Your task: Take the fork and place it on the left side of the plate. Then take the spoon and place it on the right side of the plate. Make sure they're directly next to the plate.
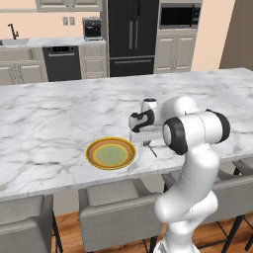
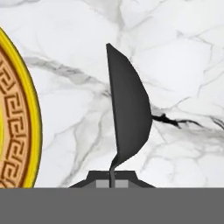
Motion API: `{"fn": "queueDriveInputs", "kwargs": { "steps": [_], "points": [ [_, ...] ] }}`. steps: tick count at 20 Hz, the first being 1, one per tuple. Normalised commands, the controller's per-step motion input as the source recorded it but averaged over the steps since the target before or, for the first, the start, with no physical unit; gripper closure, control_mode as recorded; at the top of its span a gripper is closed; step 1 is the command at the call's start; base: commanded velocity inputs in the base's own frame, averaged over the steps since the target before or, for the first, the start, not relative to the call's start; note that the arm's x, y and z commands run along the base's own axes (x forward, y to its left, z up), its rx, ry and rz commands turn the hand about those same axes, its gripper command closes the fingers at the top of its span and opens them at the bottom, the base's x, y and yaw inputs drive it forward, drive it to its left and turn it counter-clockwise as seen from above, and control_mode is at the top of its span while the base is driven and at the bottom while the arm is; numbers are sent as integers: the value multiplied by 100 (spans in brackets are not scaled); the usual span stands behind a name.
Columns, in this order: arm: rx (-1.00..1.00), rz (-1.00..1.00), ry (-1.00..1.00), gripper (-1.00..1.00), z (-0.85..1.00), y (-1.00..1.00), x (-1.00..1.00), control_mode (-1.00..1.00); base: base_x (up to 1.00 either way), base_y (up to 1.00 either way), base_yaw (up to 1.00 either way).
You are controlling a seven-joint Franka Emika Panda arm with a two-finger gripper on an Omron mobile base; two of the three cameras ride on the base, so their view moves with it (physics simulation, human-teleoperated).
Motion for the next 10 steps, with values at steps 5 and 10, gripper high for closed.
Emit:
{"fn": "queueDriveInputs", "kwargs": {
  "steps": [5, 10],
  "points": [
    [0, -19, 0, 100, -28, 23, 23, -100, 0, 0, 0],
    [0, -14, 0, 100, -25, 1, 29, -100, 0, 0, 0]
  ]
}}
